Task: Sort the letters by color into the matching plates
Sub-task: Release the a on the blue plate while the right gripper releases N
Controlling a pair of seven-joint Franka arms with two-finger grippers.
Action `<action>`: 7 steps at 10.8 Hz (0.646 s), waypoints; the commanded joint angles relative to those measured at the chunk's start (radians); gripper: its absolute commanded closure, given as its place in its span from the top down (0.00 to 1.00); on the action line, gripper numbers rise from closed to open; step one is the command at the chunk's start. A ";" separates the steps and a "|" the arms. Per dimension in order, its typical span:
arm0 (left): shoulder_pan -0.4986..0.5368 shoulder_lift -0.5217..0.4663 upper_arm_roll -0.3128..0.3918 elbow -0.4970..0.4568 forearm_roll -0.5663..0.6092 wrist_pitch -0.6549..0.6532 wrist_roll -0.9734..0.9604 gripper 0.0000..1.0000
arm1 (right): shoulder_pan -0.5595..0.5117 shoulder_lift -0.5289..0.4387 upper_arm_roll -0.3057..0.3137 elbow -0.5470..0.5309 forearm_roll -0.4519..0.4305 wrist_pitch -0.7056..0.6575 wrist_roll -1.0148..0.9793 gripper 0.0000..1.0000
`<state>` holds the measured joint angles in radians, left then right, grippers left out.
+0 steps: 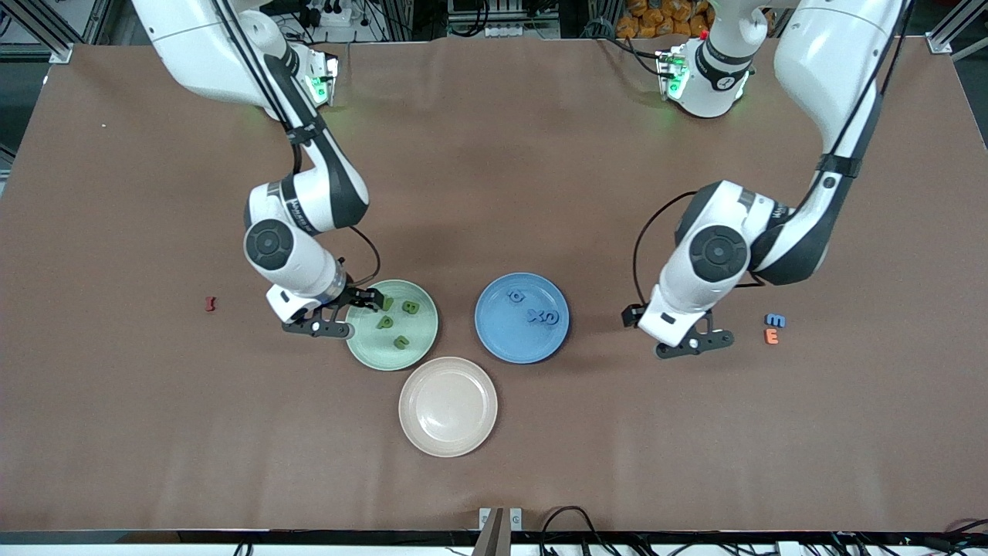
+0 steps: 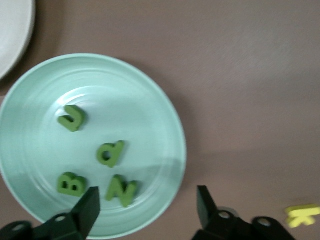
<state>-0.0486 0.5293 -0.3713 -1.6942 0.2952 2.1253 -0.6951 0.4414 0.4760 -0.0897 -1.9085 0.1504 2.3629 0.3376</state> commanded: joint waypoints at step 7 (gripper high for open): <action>0.133 -0.123 0.151 -0.159 -0.083 -0.022 0.434 1.00 | -0.239 -0.013 -0.070 0.088 -0.110 -0.089 -0.507 1.00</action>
<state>0.0845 0.4789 -0.3151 -1.7686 0.2686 2.0798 -0.4131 0.2764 0.4752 -0.1704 -1.8563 0.0784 2.3253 -0.0692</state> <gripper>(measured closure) 0.000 0.000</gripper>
